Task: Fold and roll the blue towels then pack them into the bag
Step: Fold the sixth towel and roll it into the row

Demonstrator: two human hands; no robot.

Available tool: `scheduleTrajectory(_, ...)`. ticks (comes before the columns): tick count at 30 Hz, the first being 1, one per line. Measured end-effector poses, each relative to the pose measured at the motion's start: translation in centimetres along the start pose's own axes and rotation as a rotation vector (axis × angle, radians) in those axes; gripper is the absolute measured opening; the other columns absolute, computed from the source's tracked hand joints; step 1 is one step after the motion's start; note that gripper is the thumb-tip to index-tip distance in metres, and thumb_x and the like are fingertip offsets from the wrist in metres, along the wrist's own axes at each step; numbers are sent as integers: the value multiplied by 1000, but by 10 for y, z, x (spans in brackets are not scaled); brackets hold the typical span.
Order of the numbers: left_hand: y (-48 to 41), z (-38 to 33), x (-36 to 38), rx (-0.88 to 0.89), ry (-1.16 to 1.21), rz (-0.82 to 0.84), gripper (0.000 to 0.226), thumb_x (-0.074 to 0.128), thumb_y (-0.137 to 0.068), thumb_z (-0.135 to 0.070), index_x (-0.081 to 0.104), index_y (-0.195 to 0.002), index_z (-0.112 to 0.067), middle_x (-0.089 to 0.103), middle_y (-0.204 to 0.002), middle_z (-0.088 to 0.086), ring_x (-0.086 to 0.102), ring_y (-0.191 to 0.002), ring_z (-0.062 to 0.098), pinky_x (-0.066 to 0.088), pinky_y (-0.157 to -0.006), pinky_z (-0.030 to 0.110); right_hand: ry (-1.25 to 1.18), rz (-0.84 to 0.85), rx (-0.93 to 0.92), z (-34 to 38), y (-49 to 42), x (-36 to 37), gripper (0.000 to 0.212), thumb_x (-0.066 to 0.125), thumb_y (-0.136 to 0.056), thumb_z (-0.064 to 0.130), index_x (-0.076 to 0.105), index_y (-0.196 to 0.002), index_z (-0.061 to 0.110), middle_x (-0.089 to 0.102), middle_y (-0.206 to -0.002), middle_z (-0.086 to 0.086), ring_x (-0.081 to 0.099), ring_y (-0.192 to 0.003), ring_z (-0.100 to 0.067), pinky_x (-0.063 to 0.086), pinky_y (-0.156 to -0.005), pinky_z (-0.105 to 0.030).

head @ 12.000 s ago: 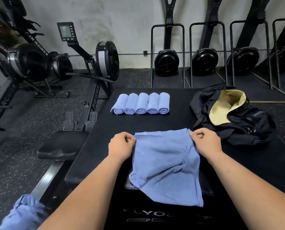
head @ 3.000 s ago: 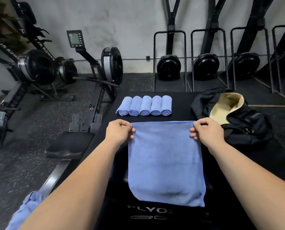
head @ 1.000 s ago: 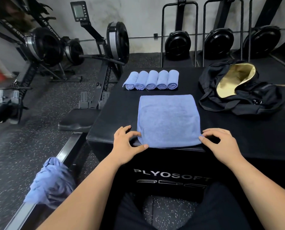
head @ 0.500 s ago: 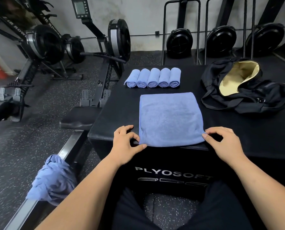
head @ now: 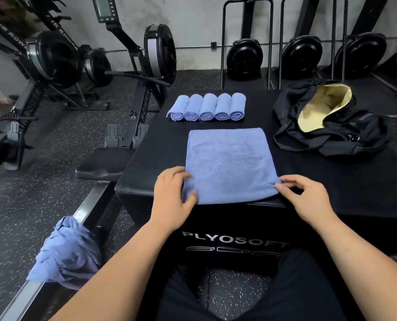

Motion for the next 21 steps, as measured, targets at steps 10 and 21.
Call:
scheduleTrajectory(10, 7, 10, 8, 234, -152, 236, 52, 74, -91, -47, 58, -136, -27, 58, -147, -13, 53, -137, 9, 19, -130, 43, -173, -33, 60, -8, -9, -11, 12, 65, -103, 19, 73, -104, 27, 74, -94, 8, 63, -88, -3, 47, -88, -26)
scheduleTrajectory(21, 21, 28, 4, 104, 78, 100, 24, 81, -90, -19, 67, -110, -20, 63, -142, -6, 49, -145, 18, 43, -116, 46, 263, 72, -134, -11, 3, -2, 35, 76, -80, 6, 76, -88, 40, 59, -101, 15, 46, -108, -12, 33, -92, -10)
Point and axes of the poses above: each hand's wrist, its own y-axis away from the middle knuckle, its own x-axis out of the palm, z = x × y, the point moved 1 cm from there along -y, towards the middle knuckle
